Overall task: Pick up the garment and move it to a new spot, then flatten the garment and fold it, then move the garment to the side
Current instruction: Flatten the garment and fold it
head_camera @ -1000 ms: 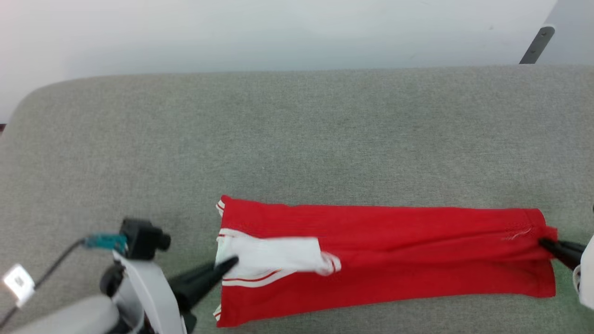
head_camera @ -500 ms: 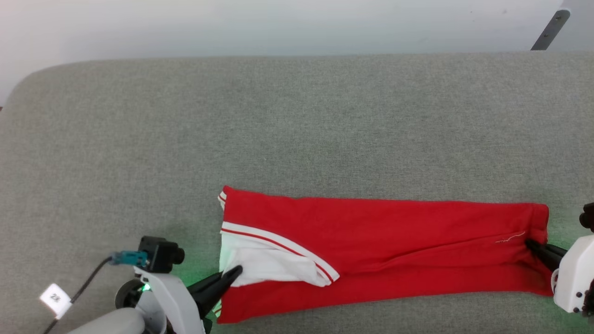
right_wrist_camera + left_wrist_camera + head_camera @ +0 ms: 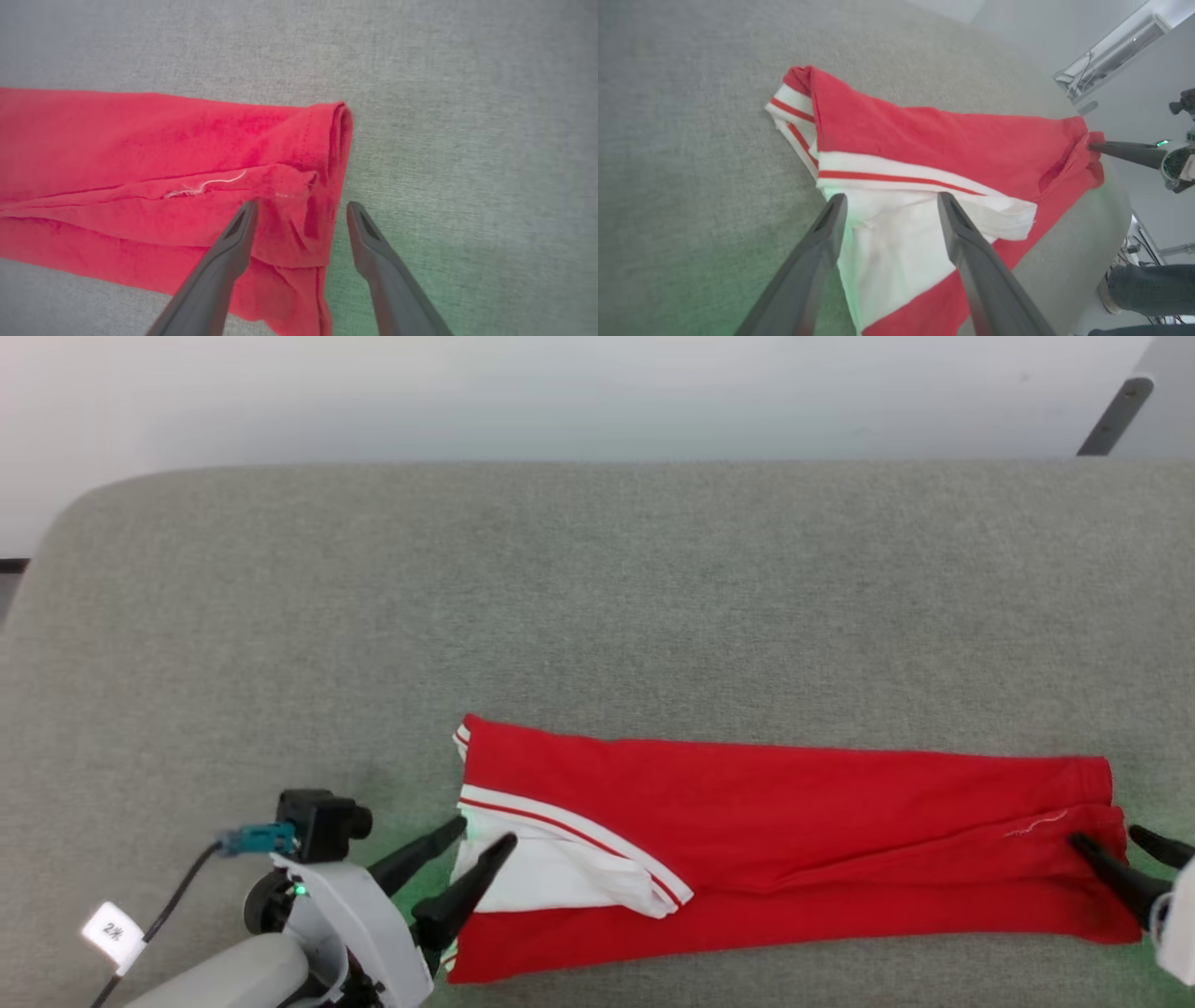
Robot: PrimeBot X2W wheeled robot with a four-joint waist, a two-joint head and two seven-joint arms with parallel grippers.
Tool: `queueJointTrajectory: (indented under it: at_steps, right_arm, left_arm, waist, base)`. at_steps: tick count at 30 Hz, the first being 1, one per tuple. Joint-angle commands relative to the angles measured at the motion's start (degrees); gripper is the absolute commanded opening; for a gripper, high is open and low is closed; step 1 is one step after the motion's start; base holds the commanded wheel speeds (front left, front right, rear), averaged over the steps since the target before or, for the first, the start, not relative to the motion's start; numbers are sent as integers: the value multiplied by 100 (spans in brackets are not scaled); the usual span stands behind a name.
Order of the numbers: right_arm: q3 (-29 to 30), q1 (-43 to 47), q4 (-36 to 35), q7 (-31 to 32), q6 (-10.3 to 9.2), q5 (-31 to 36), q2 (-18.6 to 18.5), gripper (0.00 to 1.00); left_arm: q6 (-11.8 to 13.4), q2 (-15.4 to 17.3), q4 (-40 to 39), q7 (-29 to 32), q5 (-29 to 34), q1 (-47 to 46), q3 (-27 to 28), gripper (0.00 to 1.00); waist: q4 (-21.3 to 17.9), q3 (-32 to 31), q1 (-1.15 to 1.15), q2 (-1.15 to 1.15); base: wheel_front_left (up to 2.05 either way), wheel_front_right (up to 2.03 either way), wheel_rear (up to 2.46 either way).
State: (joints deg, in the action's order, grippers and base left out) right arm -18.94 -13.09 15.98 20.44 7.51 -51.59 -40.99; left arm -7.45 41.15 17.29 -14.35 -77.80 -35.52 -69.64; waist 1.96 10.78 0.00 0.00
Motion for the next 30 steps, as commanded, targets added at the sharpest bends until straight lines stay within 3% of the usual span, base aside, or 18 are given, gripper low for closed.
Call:
queueJointTrajectory:
  at_steps: [1, 5, 9, 15, 22, 30]
  right_arm:
    - [182, 190, -79, 40, -4, -66, -46, 100]
    - [498, 399, -96, 156, -4, -155, -78, 100]
    - [900, 585, 76, 408, -4, -346, 75, 100]
    - [1243, 744, 525, 821, -4, -326, 225, 100]
    - [1430, 680, 815, 1144, -3, -216, 418, 100]
    - [1341, 452, 1136, 1893, 2, 40, 830, 100]
  left_arm:
    - [102, -49, -72, -54, 37, 162, 205, 100]
    - [289, -202, -185, -82, 223, 346, 808, 100]
    - [428, -634, -193, -71, 740, 960, 1838, 100]
    - [347, -1306, 88, -76, 1678, 1665, 2905, 100]
    - [349, -1781, 253, -76, 2937, 2155, 4007, 100]
    - [425, -2243, -67, -76, 4687, 2615, 5180, 100]
  waist:
    - [99, -94, 0, 0]
    - [228, -159, 0, 0]
    - [449, -212, 0, 0]
    - [832, -245, 0, 0]
    - [1014, -285, 0, 0]
    - [914, -374, 0, 0]
  base:
    - [0, 0, 0]
    - [0, 0, 0]
    - [0, 0, 0]
    - [0, 0, 0]
    - [0, 0, 0]
    - [0, 0, 0]
